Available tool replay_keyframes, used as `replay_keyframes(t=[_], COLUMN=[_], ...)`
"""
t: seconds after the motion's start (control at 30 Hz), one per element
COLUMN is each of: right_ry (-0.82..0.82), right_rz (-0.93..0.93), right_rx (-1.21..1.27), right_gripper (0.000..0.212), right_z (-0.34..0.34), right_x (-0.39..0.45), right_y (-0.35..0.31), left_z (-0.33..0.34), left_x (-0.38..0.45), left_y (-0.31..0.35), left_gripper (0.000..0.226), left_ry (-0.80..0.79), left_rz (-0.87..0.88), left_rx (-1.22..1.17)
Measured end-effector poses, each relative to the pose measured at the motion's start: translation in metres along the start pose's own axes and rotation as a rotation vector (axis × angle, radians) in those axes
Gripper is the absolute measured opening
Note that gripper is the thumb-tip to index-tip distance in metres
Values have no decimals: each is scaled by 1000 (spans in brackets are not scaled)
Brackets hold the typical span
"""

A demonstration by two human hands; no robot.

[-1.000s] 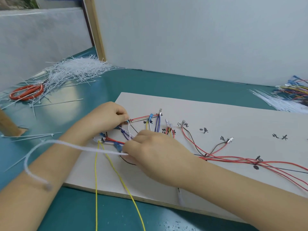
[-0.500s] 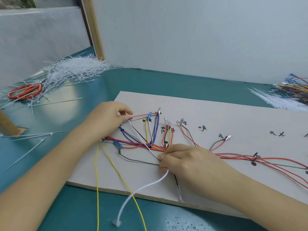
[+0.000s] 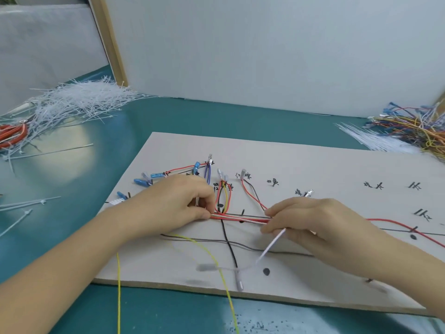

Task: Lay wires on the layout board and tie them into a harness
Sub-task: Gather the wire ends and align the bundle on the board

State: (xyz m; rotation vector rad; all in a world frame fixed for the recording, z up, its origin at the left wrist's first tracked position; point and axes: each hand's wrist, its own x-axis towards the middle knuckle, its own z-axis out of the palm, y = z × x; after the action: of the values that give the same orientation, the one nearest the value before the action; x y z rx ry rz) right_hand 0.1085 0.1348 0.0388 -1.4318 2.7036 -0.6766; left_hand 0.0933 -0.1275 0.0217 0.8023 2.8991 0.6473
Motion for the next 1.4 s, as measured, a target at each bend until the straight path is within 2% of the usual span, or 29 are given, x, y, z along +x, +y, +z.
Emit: replay_keyframes(t=[0.17, 0.27, 0.33, 0.43, 0.5, 0.6, 0.67, 0.73, 0.83, 0.97, 1.07, 1.17, 1.27, 1.4], right_ry=[51, 120, 145, 181, 214, 211, 180, 161, 141, 68, 49, 50, 71, 183], right_rz=[251, 315, 350, 389, 462, 556, 605, 650, 665, 650, 644, 647, 684, 695], right_rx=[410, 474, 515, 528, 544, 568, 544, 493, 398, 253, 158, 79, 98, 189], right_gripper=[12, 16, 18, 17, 13, 13, 14, 6, 20, 27, 28, 26, 23, 23], right_z=[-20, -27, -35, -44, -48, -47, -45, -43, -41, -42, -42, -41, -40, -38], right_x=[-27, -40, -48, -61, -69, -79, -83, -83, -83, -76, -72, -69, -66, -59], right_y=[22, 34, 37, 47, 56, 62, 65, 67, 71, 68, 68, 69, 73, 72], left_z=[-2, 8, 15, 15, 15, 21, 26, 29, 35, 44, 47, 51, 57, 63], left_x=[0, -6, -9, -6, 0, 9, 17, 26, 40, 66, 91, 108, 115, 116], left_y=[7, 15, 25, 34, 38, 48, 59, 70, 88, 111, 119, 121, 122, 126], left_gripper=[12, 4, 11, 16, 14, 26, 22, 14, 16, 16, 22, 16, 9, 8], left_ry=[19, 61, 96, 155, 109, 49, 4, -34, -43, 60, -45, -105, -100, -57], left_rz=[30, 62, 68, 76, 54, 76, 105, 139, 167, 239, 157, 110, 83, 87], left_rx=[112, 179, 209, 209, 194, 285, 348, 414, 466, 300, 126, 32, -58, -92])
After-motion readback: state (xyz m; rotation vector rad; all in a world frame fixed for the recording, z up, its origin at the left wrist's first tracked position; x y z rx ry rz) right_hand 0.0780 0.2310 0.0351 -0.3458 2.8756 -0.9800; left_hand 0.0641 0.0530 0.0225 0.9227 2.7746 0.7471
